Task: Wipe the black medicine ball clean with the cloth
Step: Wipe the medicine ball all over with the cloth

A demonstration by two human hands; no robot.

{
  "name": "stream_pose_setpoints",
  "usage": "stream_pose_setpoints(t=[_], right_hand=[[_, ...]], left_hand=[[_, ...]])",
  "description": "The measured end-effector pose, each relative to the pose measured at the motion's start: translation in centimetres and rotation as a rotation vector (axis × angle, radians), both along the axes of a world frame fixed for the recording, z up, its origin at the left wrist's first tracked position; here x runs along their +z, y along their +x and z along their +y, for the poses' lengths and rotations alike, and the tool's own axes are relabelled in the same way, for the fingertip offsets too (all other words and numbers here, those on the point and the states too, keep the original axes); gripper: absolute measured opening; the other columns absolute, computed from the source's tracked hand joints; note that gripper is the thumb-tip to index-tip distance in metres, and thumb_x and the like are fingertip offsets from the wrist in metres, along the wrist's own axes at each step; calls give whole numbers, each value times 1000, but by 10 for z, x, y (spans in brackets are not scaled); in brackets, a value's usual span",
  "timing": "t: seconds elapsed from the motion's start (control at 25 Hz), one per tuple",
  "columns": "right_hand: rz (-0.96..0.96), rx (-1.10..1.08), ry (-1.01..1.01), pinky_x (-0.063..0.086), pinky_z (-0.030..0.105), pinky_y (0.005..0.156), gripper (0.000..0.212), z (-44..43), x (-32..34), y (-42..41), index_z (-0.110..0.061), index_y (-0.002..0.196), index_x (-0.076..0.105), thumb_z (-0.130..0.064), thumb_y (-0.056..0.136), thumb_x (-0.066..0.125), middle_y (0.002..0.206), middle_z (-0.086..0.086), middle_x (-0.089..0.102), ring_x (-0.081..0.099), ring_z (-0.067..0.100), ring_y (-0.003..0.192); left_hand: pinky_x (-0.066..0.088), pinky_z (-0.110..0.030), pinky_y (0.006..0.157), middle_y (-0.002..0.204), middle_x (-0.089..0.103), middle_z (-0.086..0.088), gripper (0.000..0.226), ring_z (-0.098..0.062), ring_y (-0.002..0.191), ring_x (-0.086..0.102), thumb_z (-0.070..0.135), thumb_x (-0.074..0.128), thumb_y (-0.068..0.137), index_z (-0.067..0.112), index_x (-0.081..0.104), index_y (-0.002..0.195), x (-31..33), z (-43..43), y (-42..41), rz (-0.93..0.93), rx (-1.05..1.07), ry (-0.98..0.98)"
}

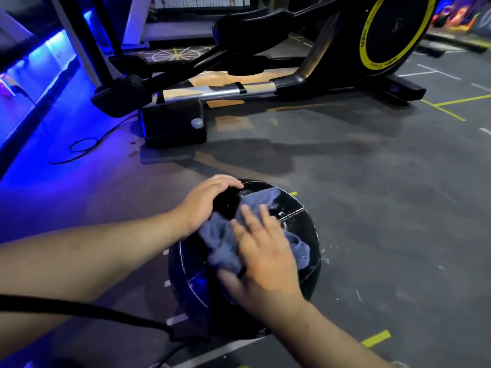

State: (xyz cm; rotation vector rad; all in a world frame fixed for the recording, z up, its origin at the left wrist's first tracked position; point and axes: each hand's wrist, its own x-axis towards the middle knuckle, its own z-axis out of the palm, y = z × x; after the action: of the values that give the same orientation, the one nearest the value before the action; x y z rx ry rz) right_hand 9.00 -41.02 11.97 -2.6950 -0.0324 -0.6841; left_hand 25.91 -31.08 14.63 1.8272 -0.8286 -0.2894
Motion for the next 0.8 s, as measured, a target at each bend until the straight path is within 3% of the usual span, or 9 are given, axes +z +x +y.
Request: stream_pose_setpoints(t=[0.12, 0.24, 0.32, 0.44, 0.52, 0.64, 0.8], right_hand=[[20, 210, -263, 30, 57, 114, 72, 19, -5, -3, -14, 131, 59, -54, 71, 61, 150, 11, 47, 33, 40, 143], [8, 217, -303, 28, 60, 114, 73, -3, 0, -1, -16, 130, 59, -54, 68, 60, 149, 7, 49, 36, 35, 143], [-18, 103, -83, 27, 55, 115, 72, -34, -3, -2, -17, 130, 60, -53, 67, 63, 146, 3, 52, 40, 27, 141], [0, -153, 685, 37, 35, 114, 48, -78, 0, -7, -27, 115, 68, -44, 71, 75, 134, -11, 62, 53, 5, 129], [88, -182, 1006, 47, 27, 104, 23, -95, 6, -3, -28, 98, 74, -26, 76, 81, 122, -16, 68, 62, -1, 115], [199, -170, 1063, 52, 13, 77, 15, -117, 18, 14, -23, 85, 75, -8, 83, 73, 95, -15, 76, 70, 1, 88], [357, -197, 1081, 54, 27, 75, 9, -132, 27, 33, -21, 92, 76, -20, 83, 73, 88, -1, 78, 73, 16, 84]], left_hand=[[31, -8, 101, 120, 62, -7, 41, 4, 112, 53, 18, 33, 88, 6, 68, 106, -1, 8, -1, -9, 26, 31], [27, -6, 102, 124, 60, -1, 42, -2, 116, 49, 24, 36, 88, 8, 66, 113, -4, 8, -3, -108, 50, 96], [26, -12, 106, 124, 56, 5, 47, -5, 119, 46, 38, 37, 87, 14, 63, 118, -7, 7, -3, -202, 23, 156], [28, -36, 111, 128, 48, 15, 56, -6, 124, 41, 58, 44, 81, 27, 54, 126, -11, 10, -9, -400, 11, 302], [28, -39, 110, 133, 44, 17, 72, -5, 127, 38, 71, 52, 73, 30, 47, 131, -8, 10, -17, -494, 5, 374], [26, -41, 112, 136, 42, 16, 91, -6, 130, 35, 81, 57, 62, 28, 44, 135, -1, 9, -22, -508, 1, 395], [26, -41, 113, 139, 41, 11, 103, -8, 132, 35, 83, 61, 56, 24, 41, 138, -6, 15, -27, -577, -36, 377]])
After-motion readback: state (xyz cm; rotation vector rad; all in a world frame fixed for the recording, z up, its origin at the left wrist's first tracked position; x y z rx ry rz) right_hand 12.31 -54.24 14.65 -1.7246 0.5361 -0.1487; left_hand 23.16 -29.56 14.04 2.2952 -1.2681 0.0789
